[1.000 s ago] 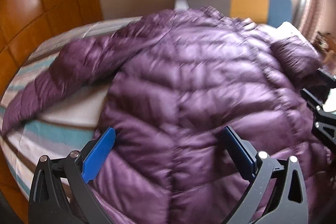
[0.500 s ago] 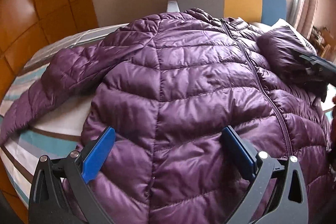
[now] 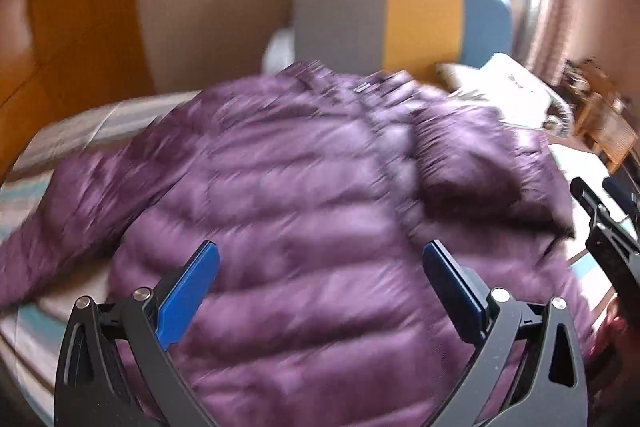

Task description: Fold large clothes

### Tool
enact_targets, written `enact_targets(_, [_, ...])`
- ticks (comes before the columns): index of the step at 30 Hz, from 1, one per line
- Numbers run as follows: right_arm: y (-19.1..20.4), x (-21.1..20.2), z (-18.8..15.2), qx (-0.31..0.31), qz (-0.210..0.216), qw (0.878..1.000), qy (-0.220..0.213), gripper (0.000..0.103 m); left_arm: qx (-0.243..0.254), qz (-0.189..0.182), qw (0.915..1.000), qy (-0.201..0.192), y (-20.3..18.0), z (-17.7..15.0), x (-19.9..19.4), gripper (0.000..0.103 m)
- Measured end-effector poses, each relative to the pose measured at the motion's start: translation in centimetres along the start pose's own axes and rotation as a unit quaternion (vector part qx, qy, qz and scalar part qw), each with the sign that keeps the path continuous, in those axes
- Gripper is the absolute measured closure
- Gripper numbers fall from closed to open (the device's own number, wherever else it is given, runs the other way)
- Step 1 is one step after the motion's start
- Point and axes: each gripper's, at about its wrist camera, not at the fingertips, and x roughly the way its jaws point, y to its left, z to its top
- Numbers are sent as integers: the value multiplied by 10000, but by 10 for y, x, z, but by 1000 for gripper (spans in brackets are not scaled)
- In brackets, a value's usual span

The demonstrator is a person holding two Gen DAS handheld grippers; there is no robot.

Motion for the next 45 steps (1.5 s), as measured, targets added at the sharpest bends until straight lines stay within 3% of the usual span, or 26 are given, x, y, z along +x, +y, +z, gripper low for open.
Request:
enact_targets(2, [-26, 7, -3, 515, -631, 9966, 147, 24, 483, -143, 9987, -19, -30, 14, 7, 2])
enact_targets(4, [-40, 19, -9, 754, -824, 9928, 438, 24, 1021, -132, 9946, -106, -62, 24, 12, 2])
enact_targets(7, [-47, 38, -16, 872, -879, 9885, 869, 24, 1617, -173, 9865, -190, -102, 35, 26, 2])
enact_targets(12, [-42, 51, -20, 634, -852, 9879, 1133, 24, 1901, -215, 9815, 56, -138, 44, 59, 2])
enact_targets(14, [-43, 49, -20, 626, -867, 9881, 1108, 24, 1931, -14, 9810, 177, -140, 44, 75, 11])
enact_targets(15, [-43, 48, -21, 641, -875, 9881, 1087, 24, 1877, -63, 9820, 224, -138, 42, 76, 28])
enact_targets(17, [-41, 46, -21, 659, -868, 9882, 1076, 24, 1510, -336, 9876, 265, -120, 44, 75, 41])
enact_targets(19, [-41, 48, -21, 704, -878, 9879, 1071, 24, 1093, -468, 9928, 171, -100, 48, 70, 62])
enact_targets(23, [-42, 48, -22, 746, -894, 9879, 1023, 24, -73, -823, 9964, 174, -42, 48, 58, 73])
enact_targets(28, [-41, 45, -22, 724, -851, 9897, 889, 24, -728, -834, 9936, 210, 9, 21, 49, 82])
enact_targets(30, [-41, 44, -22, 736, -853, 9900, 853, 24, -993, -944, 9901, 295, 24, 10, 52, 82])
enact_targets(32, [-41, 45, -22, 733, -824, 9900, 879, 24, -1303, -1210, 9834, 358, 38, 4, 57, 70])
enact_targets(36, [-44, 44, -21, 803, -689, 9908, 846, 24, -1448, -1081, 9835, -11, 46, 6, 46, 17])
enact_targets(38, [-45, 41, -20, 855, -574, 9914, 811, 24, -1527, -1057, 9823, -241, 50, 10, 38, 13])
enact_targets(41, [-44, 41, -14, 856, -307, 9921, 862, 24, -1587, -960, 9825, -151, 58, 17, 43, 15])
enact_targets(42, [-42, 43, -10, 811, -119, 9926, 898, 24, -1623, -857, 9830, -17, 63, 18, 49, 25])
enact_targets(43, [-38, 45, -6, 719, 76, 9934, 895, 31, -1664, -801, 9828, 99, 66, 18, 56, 46])
enact_targets(45, [-25, 50, 1, 424, 442, 9940, 911, 45, -1829, -801, 9792, 370, 73, 12, 70, 74])
